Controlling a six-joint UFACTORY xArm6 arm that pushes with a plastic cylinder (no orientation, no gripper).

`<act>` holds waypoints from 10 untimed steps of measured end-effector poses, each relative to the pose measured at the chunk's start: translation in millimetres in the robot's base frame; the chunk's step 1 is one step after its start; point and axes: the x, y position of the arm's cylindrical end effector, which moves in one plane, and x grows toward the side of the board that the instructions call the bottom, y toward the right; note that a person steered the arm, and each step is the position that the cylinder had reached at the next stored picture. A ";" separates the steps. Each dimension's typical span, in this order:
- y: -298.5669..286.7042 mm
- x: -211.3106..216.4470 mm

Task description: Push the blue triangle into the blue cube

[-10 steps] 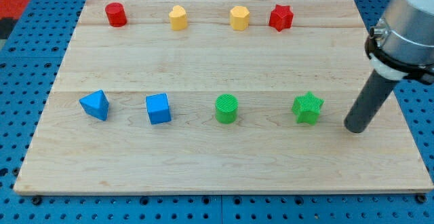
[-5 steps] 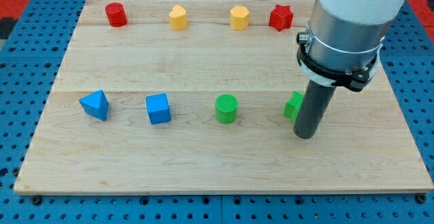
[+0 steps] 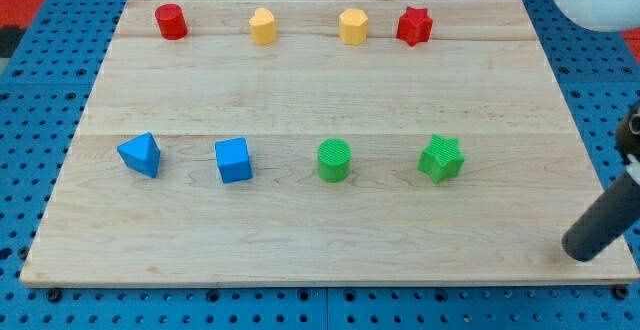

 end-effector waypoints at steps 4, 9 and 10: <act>-286.2 -53.3; -468.2 -147.1; -431.9 -115.3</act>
